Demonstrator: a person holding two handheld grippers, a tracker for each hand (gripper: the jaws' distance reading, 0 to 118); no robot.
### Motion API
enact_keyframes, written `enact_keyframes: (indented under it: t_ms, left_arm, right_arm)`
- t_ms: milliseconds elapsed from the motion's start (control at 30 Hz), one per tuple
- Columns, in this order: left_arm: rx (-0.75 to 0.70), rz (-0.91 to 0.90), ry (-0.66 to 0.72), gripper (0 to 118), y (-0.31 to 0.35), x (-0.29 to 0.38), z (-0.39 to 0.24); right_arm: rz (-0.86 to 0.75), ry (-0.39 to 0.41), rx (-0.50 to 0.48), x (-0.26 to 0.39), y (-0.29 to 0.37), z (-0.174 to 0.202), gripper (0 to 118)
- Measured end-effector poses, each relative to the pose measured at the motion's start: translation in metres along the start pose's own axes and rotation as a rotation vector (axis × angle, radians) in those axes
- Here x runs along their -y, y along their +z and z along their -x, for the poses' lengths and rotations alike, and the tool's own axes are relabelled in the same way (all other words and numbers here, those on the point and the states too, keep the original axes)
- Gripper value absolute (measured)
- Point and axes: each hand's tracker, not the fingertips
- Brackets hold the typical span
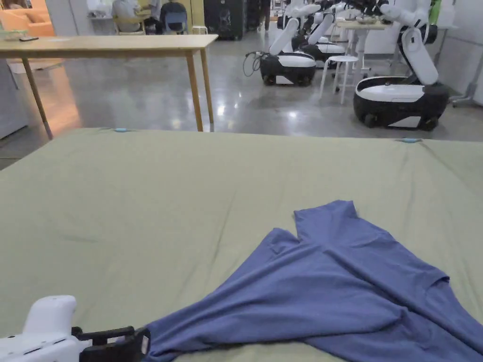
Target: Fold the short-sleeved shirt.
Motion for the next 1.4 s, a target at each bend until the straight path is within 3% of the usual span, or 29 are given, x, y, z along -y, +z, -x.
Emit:
enact_keyframes:
  t_ms: [233,400,467,533,567,600,633,700,900,1000,1167,1367,1400]
  left_arm:
    - [-0.106,0.094,-0.037,115,-0.076,0.006,0.014]
    - [-0.107,0.181,-0.015,109,-0.099,0.007,0.011]
    - [-0.148,0.139,-0.076,107,-0.095,0.016,0.003]
    - [-0.131,0.106,-0.107,88,-0.084,0.02,-0.01]
    - [-0.117,0.088,-0.136,70,-0.08,0.023,-0.015]
    - [-0.1,0.092,-0.169,43,-0.078,0.026,-0.021]
    - [-0.09,0.106,-0.185,24,-0.078,0.029,-0.025]
    - [-0.118,0.091,-0.213,6,-0.077,0.031,-0.033]
    - [-0.009,0.042,-0.093,5,-0.061,0.021,-0.02]
    - [-0.001,0.035,-0.096,5,-0.053,0.016,-0.023]
    - [0.062,-0.009,-0.06,5,-0.044,0.013,-0.03]
    - [0.089,0.011,0.0,5,-0.047,0.021,-0.027]
    - [0.092,0.021,0.009,5,-0.049,0.022,-0.026]
  right_arm:
    - [0.045,0.006,-0.015,0.005,-0.003,0.003,1]
    - [0.066,0.004,-0.016,0.007,-0.005,0.003,1]
    - [0.074,0.005,-0.016,0.008,-0.007,0.002,1]
    - [0.083,0.008,-0.014,0.008,-0.008,0.002,1]
    - [0.086,0.008,-0.013,0.009,-0.009,0.002,1]
    - [0.093,0.006,-0.019,0.009,-0.012,0.001,1]
    - [0.096,0.006,-0.023,0.01,-0.014,0.001,1]
    - [0.099,0.009,-0.025,0.011,-0.018,0.002,1]
    - [0.153,0.03,-0.034,0.005,-0.047,-0.005,1]
    - [0.135,0.065,-0.024,-0.019,-0.089,-0.016,1]
    - [0.183,0.092,-0.1,-0.059,-0.224,-0.047,1]
    - [0.5,0.146,-0.11,-0.05,-0.412,-0.086,2]
    - [0.533,0.142,-0.12,-0.042,-0.437,-0.092,18]
